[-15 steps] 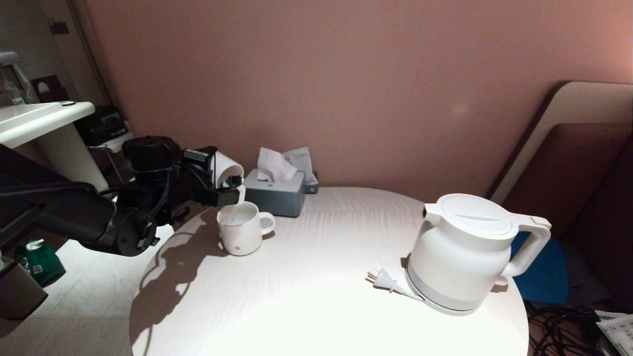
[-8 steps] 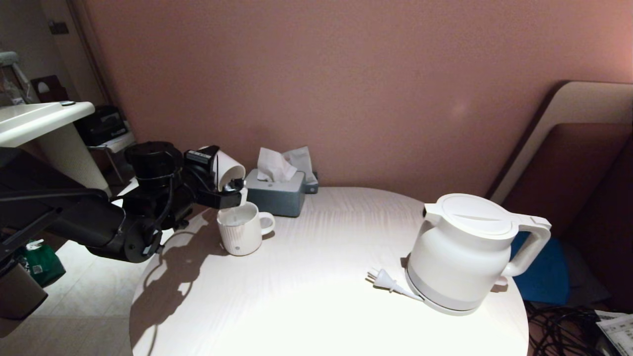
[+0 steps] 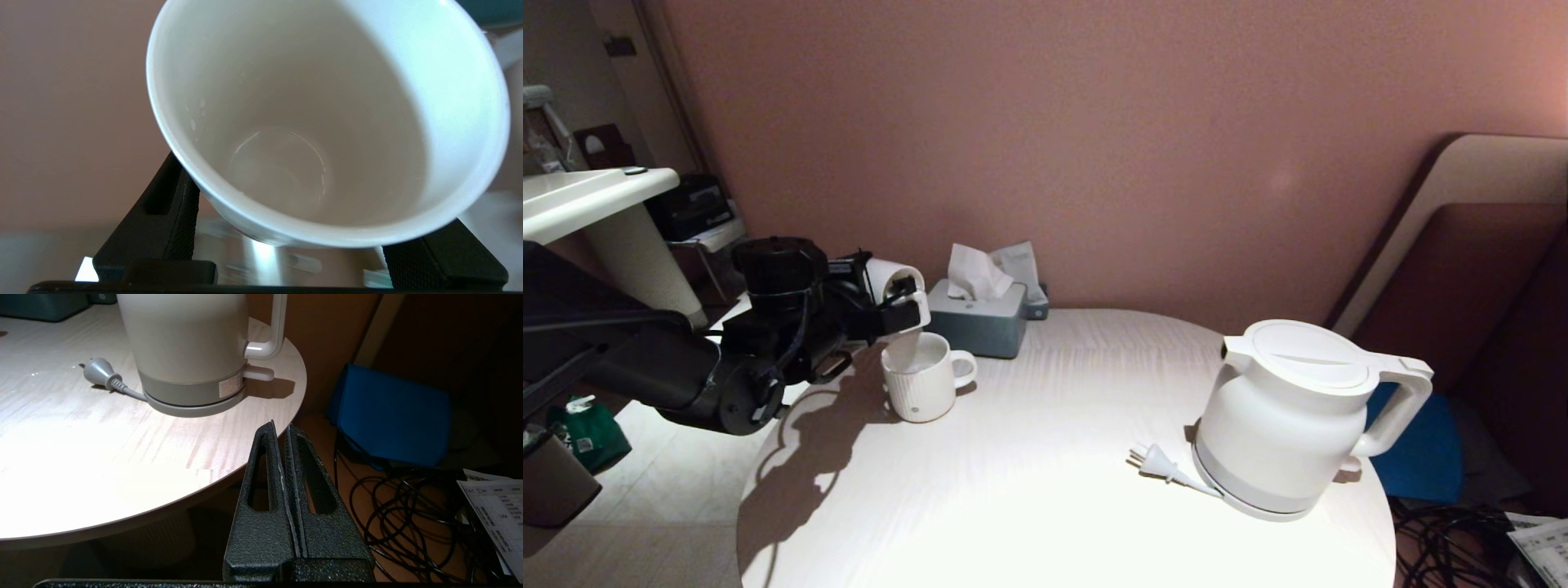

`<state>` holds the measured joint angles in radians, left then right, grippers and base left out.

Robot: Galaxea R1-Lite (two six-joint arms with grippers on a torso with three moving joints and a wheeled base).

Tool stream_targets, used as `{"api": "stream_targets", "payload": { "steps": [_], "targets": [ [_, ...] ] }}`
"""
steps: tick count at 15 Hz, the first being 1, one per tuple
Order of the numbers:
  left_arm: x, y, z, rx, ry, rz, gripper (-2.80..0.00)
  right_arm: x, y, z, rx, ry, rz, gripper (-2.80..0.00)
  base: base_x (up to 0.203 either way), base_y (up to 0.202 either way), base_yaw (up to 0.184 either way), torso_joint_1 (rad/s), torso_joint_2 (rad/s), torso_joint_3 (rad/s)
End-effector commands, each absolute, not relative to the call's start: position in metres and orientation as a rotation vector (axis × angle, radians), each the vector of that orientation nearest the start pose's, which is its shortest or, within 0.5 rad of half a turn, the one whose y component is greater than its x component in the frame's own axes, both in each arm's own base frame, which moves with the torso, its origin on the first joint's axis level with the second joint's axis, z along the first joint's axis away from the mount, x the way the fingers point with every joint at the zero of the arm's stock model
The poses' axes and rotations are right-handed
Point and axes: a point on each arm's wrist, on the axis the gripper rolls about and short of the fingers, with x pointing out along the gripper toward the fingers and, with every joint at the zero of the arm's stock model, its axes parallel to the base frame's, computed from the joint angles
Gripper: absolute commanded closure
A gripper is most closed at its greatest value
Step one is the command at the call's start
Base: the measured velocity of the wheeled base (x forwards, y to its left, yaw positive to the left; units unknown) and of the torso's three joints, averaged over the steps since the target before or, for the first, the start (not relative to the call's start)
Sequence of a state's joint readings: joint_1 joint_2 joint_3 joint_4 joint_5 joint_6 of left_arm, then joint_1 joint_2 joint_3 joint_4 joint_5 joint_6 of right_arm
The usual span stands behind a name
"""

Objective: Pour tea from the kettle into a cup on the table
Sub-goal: Pour water into another cup, then put the cup down on the table

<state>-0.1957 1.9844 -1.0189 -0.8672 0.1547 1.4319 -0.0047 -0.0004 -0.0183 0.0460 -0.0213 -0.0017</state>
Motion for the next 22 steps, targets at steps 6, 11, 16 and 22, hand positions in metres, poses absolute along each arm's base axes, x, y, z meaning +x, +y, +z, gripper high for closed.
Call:
{"api": "stream_targets", "payload": {
  "steps": [6, 11, 16, 22],
  "targets": [
    [0.356, -0.061, 0.191, 0.813, 0.267, -0.121, 0.0, -0.024, 0.0, 0.076, -0.002, 0.028, -0.026, 0.0, 0.0, 0.0, 0.0, 0.0, 0.0, 0.0],
    [0.346, -0.05, 0.197, 0.358, 0.327, -0.153, 0.0, -0.024, 0.0, 0.076, -0.003, 0.028, -0.026, 0.0, 0.0, 0.0, 0.0, 0.0, 0.0, 0.0],
    [0.331, -0.049, 0.179, 0.014, 0.405, -0.168, 0.0, -0.024, 0.0, 0.076, -0.002, 0.028, -0.026, 0.0, 0.0, 0.0, 0.0, 0.0, 0.0, 0.0],
    [0.295, -0.033, 0.154, -0.06, 0.374, -0.211, 0.0, -0.024, 0.0, 0.076, -0.002, 0.028, -0.026, 0.0, 0.0, 0.0, 0.0, 0.0, 0.0, 0.0]
  ]
}}
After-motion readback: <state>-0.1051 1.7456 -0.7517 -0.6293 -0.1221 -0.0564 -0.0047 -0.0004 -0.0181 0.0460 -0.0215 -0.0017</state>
